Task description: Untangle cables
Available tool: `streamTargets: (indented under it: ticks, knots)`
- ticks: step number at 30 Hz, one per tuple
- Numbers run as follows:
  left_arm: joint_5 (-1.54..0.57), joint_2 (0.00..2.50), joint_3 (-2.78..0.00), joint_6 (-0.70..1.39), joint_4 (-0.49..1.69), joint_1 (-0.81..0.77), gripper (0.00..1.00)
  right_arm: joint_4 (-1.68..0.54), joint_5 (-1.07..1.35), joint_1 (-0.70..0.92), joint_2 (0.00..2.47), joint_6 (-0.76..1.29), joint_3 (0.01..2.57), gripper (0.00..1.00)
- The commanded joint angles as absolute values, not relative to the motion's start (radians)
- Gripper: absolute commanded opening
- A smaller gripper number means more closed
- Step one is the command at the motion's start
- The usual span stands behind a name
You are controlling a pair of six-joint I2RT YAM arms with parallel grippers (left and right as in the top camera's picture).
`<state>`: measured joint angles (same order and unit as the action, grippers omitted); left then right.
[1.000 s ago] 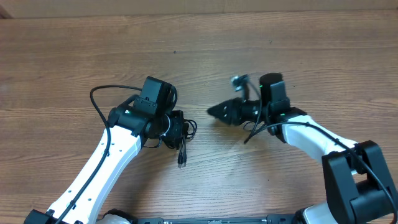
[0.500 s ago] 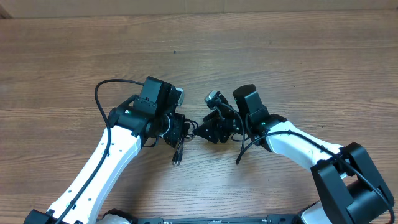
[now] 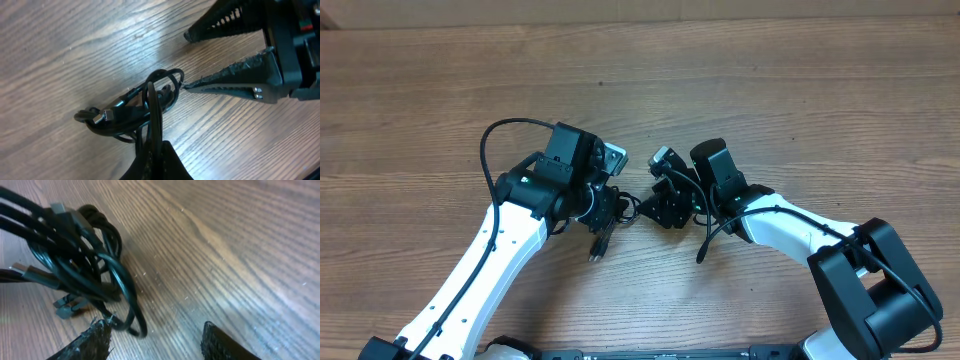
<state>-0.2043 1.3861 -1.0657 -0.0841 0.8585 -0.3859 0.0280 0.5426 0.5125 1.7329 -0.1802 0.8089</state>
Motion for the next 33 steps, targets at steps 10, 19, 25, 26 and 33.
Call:
streamTargets:
  ticks: [10,19,25,26,33]
  knots:
    - [-0.305,1.386,-1.063,-0.157,0.762,-0.387,0.04,0.069,0.548,0.517,1.764,-0.192,0.824,0.04]
    - [-0.297,1.386,-1.063,-0.136,0.767,-0.387,0.04,0.07,0.548,0.517,1.764,-0.184,0.824,0.04]
    - [-0.033,1.386,-1.062,0.142,0.798,-0.387,0.05,0.074,0.623,0.515,1.764,-0.17,0.824,0.04]
    - [0.029,1.386,-1.062,0.21,0.811,-0.387,0.05,0.075,0.632,0.515,1.764,-0.157,0.824,0.04]
    - [0.248,1.386,-1.062,0.631,0.888,-0.387,0.04,0.081,0.652,0.515,1.763,-0.128,0.824,0.04]
